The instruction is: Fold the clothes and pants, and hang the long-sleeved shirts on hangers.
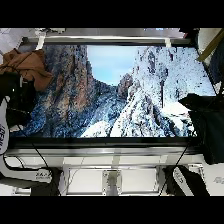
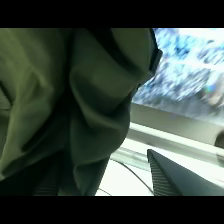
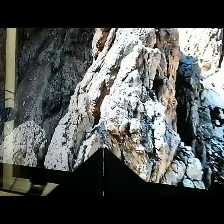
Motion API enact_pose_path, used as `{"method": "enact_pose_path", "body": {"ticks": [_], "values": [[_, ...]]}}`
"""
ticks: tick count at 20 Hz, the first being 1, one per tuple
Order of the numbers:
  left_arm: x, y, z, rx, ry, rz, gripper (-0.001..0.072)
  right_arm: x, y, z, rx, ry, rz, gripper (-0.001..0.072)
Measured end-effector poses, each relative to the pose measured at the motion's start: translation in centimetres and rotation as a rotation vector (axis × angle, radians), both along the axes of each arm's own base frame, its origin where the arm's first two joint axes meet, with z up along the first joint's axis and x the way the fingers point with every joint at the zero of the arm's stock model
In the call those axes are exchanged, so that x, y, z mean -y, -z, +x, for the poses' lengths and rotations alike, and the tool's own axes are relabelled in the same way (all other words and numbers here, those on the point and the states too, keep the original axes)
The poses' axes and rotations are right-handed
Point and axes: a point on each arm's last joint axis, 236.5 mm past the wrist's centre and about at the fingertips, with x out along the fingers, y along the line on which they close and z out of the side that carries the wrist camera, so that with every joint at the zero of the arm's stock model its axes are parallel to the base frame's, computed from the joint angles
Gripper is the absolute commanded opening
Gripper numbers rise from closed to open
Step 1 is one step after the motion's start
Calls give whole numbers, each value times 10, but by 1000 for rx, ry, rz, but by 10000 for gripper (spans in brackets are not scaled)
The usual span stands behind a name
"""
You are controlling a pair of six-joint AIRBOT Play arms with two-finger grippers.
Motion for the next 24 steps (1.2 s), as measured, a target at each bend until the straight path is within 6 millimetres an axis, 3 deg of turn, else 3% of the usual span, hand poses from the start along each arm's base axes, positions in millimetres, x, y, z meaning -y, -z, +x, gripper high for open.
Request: {"method": "enact_pose_path", "body": {"ticks": [1, 2, 8, 10, 12, 15, 19, 22, 23, 24], "values": [[-2, 5, -1, -13, -2, -5, 180, 0, 0, 0, 0, 0, 0, 27], [-5, 9, -1, -26, 0, -5, 21, 0, 0, 0, 1, 1, 0, 27], [-14, 14, -1, -71, 26, 41, 9, 3, -2, 5, 20, 13, -7, 27], [2, 4, 3, -62, 48, 48, 9, 6, -1, 5, 20, 16, -21, 27], [35, -10, 11, -15, 91, 22, 9, 10, 3, 2, 5, 16, -47, 27], [119, -34, 22, 115, 188, -107, 10, 25, 14, -12, -62, 10, -130, 27], [300, -62, 24, 324, 447, -516, 9, 55, 23, -29, -146, 29, -272, 27], [434, -85, 14, 475, 660, -789, 9, 70, 25, -33, -166, 47, -332, 38], [471, -89, 8, 509, 716, -853, 56, 73, 24, -33, -165, 52, -344, 88], [507, -89, 1, 538, 768, -915, 289, 75, 24, -32, -162, 58, -354, 212]]}}
